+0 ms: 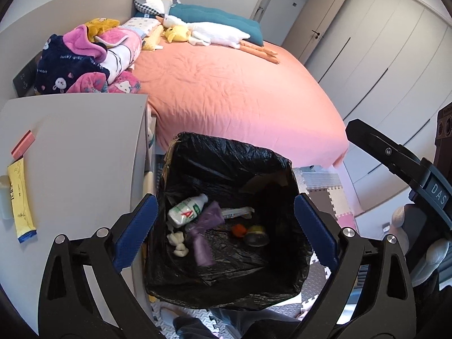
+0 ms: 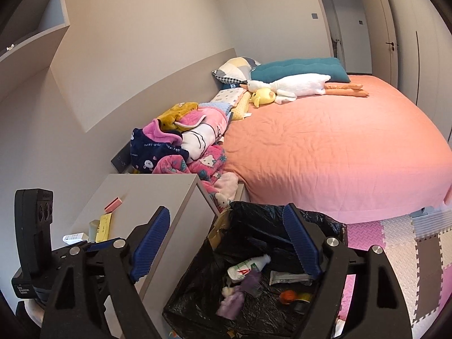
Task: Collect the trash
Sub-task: 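Carry the purple bag and orange lid over the trash bin and release both, then move both open grippers back over the table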
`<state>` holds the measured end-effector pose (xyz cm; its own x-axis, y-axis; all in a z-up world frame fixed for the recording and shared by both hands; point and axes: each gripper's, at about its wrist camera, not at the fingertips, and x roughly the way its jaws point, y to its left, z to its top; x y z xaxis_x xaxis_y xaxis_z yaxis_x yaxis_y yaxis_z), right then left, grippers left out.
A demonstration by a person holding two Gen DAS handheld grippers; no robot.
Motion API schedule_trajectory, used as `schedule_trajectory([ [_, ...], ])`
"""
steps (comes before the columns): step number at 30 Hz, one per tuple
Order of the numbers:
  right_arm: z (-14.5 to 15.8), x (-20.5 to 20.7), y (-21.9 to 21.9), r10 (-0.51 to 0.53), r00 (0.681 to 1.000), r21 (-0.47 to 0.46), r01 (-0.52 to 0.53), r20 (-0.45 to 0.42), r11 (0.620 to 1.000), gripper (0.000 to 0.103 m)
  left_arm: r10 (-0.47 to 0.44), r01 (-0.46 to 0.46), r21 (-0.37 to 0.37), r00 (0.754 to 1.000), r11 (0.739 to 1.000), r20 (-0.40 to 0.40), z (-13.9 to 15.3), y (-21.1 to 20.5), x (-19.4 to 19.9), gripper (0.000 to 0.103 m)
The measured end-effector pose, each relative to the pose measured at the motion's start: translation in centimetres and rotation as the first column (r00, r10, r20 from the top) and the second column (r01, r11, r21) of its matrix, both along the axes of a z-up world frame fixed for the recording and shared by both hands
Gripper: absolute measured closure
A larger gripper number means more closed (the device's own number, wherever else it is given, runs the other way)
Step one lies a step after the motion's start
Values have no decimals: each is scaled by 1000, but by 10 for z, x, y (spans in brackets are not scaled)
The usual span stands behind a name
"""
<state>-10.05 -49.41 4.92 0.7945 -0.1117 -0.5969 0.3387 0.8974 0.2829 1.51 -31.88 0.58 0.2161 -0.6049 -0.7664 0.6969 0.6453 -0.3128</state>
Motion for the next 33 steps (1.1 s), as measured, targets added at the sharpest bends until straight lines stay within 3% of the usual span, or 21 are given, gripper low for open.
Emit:
schedule_trajectory([
  [16, -3, 19, 19, 62, 998, 11, -62, -10, 998, 21, 37, -37, 5, 999, 999, 21, 3, 20, 3, 9],
  [33, -6, 66, 80, 244, 970, -6, -244, -17, 970, 21, 221, -221, 19, 975, 975, 19, -1, 88, 23, 9],
])
